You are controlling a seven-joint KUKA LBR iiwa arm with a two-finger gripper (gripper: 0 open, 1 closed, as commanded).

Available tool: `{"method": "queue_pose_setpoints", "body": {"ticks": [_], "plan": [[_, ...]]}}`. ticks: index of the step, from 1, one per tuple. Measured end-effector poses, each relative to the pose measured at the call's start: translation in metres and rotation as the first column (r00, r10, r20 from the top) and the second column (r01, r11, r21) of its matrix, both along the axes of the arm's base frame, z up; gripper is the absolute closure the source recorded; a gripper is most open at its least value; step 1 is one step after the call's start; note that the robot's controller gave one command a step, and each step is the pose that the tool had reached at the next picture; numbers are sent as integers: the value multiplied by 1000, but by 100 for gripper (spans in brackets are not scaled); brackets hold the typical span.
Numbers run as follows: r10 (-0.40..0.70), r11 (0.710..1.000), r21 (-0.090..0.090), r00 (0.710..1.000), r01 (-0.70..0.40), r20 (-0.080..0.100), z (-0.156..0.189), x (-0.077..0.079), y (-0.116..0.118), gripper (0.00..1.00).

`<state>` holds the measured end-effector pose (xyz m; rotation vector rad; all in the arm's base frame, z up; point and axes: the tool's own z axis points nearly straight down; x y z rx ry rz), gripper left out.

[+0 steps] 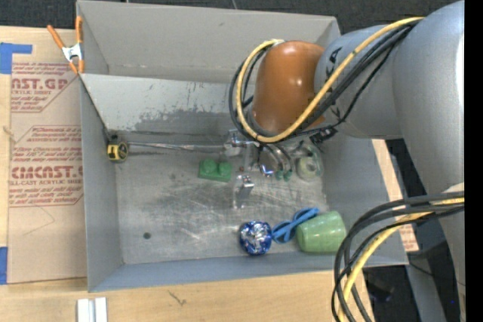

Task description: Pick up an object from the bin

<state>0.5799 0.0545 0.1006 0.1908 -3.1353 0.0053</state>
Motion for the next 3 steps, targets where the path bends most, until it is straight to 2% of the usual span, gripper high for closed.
{"method": "queue_pose_setpoints", "body": {"ticks": [1, 2, 3], "plan": [[-222, 975, 9, 975, 222, 10, -26, -1, 0, 0], [-222, 975, 10, 975, 222, 12, -23, 0, 0, 100], [-219, 976, 7, 976, 219, 10, 94, -5, -3, 100]]}}
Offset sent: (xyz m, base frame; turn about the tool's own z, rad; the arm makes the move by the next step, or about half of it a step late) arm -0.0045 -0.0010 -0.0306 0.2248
